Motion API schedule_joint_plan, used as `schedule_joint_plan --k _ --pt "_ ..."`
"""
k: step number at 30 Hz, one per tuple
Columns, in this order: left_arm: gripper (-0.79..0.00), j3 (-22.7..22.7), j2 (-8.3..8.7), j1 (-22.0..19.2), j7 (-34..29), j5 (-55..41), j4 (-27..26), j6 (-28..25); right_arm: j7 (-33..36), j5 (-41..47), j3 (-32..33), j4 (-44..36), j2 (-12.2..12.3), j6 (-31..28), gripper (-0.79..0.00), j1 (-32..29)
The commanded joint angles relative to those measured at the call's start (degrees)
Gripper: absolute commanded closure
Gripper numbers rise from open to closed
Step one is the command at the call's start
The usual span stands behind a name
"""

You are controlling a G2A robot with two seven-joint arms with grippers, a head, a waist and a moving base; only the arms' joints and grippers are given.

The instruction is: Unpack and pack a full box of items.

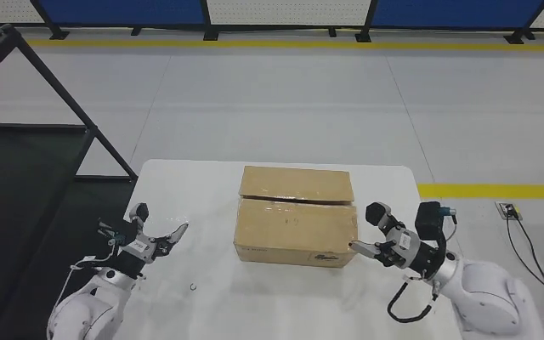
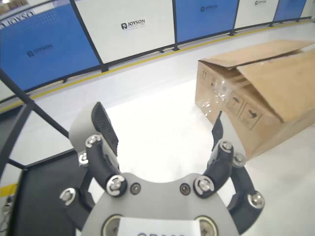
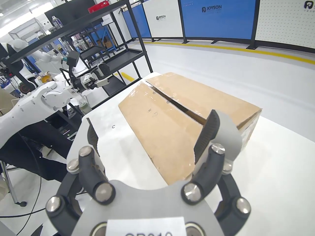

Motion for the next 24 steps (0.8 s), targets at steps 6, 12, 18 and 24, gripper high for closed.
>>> schedule_joint_plan --k 6,12,18,24 --pt "-0.785 -1.1 0.88 -5.2 -24.5 -29.9 -2.7 -2.9 9.4 17.4 0.6 9.4 1.7 -4.2 -0.785 4.3" --pt "-0.785 -2.5 2.36 -9.8 -46.4 -54.0 -0.5 -0.1 19.1 31.5 0.9 15.6 3.4 -4.8 -0.785 6.6" --pt "-0.785 -4.0 3.45 -13.1 -59.2 -65.7 2.2 3.7 20.2 31.3 1.3 15.6 3.7 -4.3 -0.785 6.7" --pt "-0.785 -4.0 3.45 -13.1 -59.2 -65.7 2.2 3.7 20.2 31.3 1.3 15.6 3.7 -4.3 -0.785 6.7"
